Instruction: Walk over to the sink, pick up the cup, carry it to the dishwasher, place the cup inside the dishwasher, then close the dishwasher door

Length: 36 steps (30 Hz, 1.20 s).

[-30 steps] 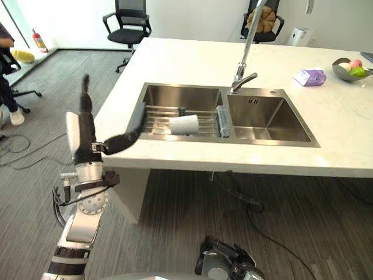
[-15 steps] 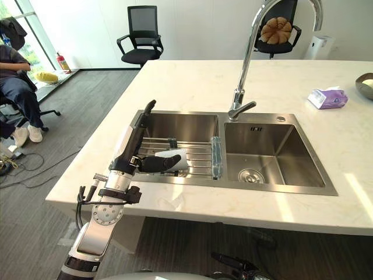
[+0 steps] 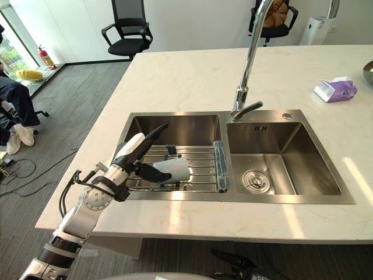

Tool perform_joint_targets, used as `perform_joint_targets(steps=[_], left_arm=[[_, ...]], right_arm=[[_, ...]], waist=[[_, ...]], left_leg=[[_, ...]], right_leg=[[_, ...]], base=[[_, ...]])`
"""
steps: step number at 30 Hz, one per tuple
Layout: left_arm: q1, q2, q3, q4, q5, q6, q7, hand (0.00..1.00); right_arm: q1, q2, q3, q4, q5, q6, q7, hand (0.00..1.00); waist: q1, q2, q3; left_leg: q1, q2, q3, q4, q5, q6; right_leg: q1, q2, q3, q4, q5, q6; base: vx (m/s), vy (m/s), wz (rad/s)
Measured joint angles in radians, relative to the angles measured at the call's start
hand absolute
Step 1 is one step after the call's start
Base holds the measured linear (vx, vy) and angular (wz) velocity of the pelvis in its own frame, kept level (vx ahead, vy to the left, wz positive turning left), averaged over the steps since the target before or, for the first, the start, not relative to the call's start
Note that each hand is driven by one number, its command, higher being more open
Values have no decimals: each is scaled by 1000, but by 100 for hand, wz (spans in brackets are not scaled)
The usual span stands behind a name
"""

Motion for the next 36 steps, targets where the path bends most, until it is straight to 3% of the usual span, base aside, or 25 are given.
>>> perform_joint_targets(steps=[6, 15, 23, 31, 36], left_arm=[[0, 26, 0, -2, -40, 9, -88, 100], [1, 28, -20, -3, -101, 23, -141, 100], [1, 21, -48, -17, -120, 46, -124, 100], [-4, 13, -102, -16, -251, 89, -50, 100], [-83, -18, -107, -17, -255, 96, -37, 100]], right_arm=[[-3, -3, 22, 10, 0, 0, -2, 100], [-2, -4, 45, 11, 0, 0, -14, 100], [-17, -8, 69, 31, 1, 2, -16, 100], [-25, -6, 84, 33, 1, 13, -21, 100], [-25, -6, 78, 33, 1, 19, -20, 100]], waist=[[-5, -12, -7], [-13, -31, -16], [-24, -35, -18], [-25, -39, -19], [-25, -39, -21]], left_leg=[[1, -22, 0, -17, 22, 27], [-2, -46, 0, -50, 50, 43], [2, -63, 0, -50, 44, 54], [7, -68, 11, -50, 43, 56], [-3, -68, 32, -50, 39, 56]], right_leg=[[12, -13, 1, -41, 40, 15], [14, -28, 1, -84, 74, 37], [34, -39, -1, -113, 93, 47], [32, -45, 13, -113, 101, 50], [14, -44, 34, -113, 109, 45]], base=[[-94, 45, 0], [-39, 31, 0], [33, 23, 2], [-18, 3, -5], [-31, -1, -11]])
